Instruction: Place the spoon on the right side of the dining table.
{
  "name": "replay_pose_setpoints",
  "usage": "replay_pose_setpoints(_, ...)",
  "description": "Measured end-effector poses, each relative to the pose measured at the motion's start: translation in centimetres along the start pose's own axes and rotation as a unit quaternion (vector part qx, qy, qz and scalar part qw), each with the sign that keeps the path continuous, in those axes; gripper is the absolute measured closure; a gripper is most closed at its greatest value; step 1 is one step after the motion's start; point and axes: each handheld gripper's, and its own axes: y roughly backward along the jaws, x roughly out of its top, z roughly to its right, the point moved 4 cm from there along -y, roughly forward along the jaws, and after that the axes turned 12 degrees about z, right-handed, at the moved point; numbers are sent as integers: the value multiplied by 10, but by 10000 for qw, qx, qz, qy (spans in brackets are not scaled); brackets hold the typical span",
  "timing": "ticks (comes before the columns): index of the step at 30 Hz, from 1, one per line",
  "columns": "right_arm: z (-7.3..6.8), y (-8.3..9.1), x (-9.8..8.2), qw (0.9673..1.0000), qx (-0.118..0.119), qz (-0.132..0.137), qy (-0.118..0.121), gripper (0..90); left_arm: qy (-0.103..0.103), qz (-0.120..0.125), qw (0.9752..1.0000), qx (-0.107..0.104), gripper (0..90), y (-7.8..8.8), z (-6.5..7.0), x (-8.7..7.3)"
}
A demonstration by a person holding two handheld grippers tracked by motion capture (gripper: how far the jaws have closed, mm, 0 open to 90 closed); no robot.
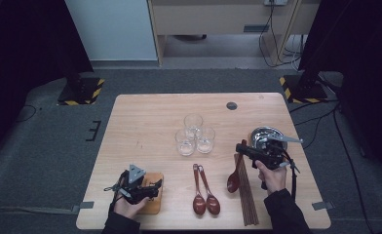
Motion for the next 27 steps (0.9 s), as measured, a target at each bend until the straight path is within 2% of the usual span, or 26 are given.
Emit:
replay_pose_setpoints(7, 1, -2, 4, 10000, -24, 42, 38, 847, -3, -140, 9997, 186, 153, -2, -10, -5)
replay_pose_setpoints(10, 0, -3, 6, 10000, -39, 73, 49, 847, 76, -248, 9994, 224, 149, -3, -11, -9)
replay_pose_setpoints(11, 0, -4, 7, 9999, -43, 80, 50, 847, 27, -231, 9995, 217, 148, -5, -11, -9)
replay_pose_setpoints(17, 2, -3, 13, 9997, -104, 210, 69, 847, 73, -401, 9988, 266, 130, -8, -13, -15)
replay_pose_setpoints(22, 4, -1, 16, 9994, -149, 309, 26, 847, -28, -393, 9988, 305, 106, -8, -13, -16)
replay_pose_setpoints(27, 8, 2, 20, 9990, -231, 386, 28, 847, -30, -301, 9991, 307, 45, -10, -11, -19)
